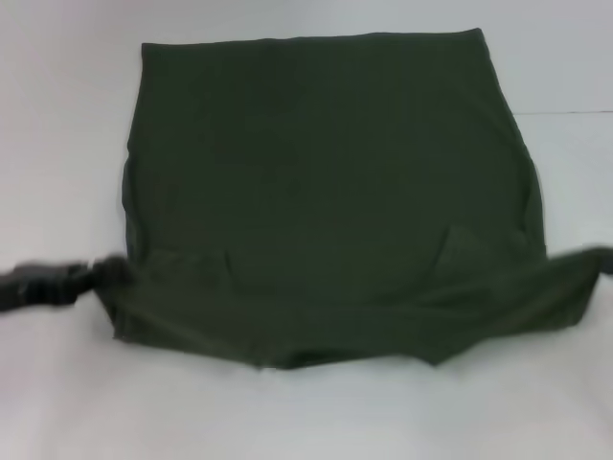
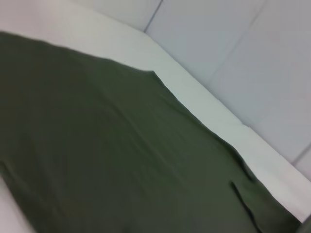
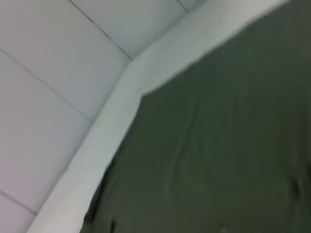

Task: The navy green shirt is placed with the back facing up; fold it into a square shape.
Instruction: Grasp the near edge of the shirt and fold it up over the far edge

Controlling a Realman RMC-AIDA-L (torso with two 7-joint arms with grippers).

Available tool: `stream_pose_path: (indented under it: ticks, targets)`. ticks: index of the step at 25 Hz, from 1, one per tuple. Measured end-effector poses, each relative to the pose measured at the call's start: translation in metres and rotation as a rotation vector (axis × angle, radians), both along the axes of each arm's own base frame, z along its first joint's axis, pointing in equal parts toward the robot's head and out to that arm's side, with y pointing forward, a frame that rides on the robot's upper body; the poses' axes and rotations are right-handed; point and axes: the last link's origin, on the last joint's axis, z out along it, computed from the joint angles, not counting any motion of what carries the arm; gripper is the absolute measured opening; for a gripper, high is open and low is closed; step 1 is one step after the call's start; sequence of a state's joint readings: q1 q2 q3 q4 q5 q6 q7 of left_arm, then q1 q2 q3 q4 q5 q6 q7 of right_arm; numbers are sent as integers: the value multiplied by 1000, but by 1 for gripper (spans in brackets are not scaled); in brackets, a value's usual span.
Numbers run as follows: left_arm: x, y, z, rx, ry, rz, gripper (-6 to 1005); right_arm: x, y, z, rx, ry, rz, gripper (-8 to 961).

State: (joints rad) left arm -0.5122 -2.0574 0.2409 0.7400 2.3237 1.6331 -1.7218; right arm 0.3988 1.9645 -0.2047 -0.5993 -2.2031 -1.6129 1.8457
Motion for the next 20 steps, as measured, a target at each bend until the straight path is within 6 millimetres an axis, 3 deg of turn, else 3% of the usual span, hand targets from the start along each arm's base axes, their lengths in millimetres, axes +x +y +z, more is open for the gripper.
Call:
stream_pose_path:
  ticks: [5, 13, 20]
  targets:
    - [20, 52, -5, 71, 54, -9, 47, -16, 42, -5, 99, -17, 27, 106]
    - [49, 114, -10, 254, 144, -10, 46, -37, 100, -12, 215, -125, 24, 117]
    - [61, 139, -16, 378, 202, -25, 47, -57, 143, -20, 318, -224, 10, 127]
